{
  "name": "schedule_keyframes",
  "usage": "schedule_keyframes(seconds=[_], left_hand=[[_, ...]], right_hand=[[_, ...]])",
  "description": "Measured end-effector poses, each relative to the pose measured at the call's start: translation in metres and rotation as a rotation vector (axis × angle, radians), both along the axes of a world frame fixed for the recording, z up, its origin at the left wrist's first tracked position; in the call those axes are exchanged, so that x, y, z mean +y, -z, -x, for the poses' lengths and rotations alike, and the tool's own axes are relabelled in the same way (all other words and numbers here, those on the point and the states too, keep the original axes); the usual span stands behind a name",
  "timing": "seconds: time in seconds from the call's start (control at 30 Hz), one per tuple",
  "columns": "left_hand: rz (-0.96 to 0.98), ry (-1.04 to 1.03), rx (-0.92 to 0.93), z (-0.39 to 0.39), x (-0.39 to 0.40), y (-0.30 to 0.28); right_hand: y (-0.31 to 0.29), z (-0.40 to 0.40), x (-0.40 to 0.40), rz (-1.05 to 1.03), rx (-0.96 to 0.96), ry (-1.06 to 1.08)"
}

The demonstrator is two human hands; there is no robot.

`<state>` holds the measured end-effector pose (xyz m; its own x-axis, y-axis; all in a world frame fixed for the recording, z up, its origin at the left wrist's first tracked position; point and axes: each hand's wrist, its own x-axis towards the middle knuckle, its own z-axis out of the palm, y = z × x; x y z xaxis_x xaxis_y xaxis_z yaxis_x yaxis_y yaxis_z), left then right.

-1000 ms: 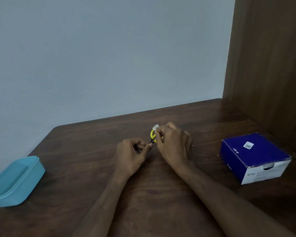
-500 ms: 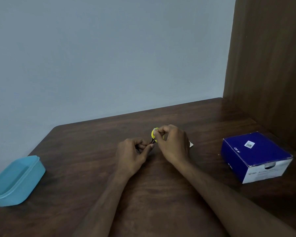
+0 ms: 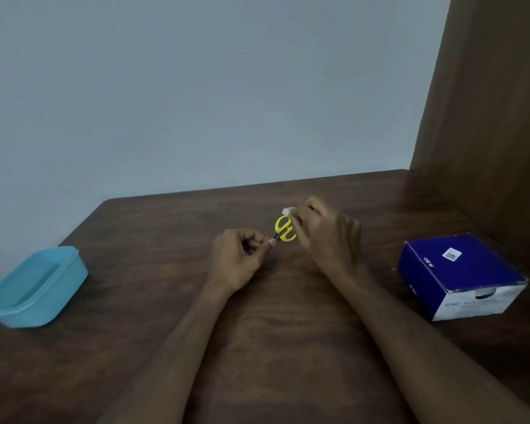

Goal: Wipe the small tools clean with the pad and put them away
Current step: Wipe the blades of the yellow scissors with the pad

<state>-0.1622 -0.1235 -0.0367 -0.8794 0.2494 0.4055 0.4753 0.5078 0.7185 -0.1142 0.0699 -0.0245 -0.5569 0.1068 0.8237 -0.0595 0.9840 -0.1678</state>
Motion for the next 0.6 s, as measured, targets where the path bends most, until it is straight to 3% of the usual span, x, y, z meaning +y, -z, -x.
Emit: schedule_keyframes(seconds=[0.1, 0.17, 0.23, 0.3, 0.47, 0.6], left_hand=[[0.009, -0.014, 0.001, 0.0, -0.001, 0.003], [0.006, -0.023, -0.006, 0.0, -0.001, 0.003], [-0.008, -0.023, -0.028, 0.001, -0.001, 0.001], [-0.004, -0.018, -0.041, 0.001, -0.001, -0.001], [0.06, 0.003, -0.01, 0.002, -0.001, 0.002], [0.118, 0.015, 0.005, 0.0, -0.001, 0.0]], right_hand=[[0.011, 0.006, -0.011, 0.123, -0.154, -0.067], [0.013, 0.006, -0.016, 0.278, -0.223, -0.231], [0.009, 0.005, -0.016, 0.399, -0.187, -0.351], [0.005, 0.001, -0.013, 0.439, -0.091, -0.323], [0.013, 0.002, -0.01, 0.159, -0.229, -0.308], [0.01, 0.007, -0.007, 0.097, -0.187, -0.149]])
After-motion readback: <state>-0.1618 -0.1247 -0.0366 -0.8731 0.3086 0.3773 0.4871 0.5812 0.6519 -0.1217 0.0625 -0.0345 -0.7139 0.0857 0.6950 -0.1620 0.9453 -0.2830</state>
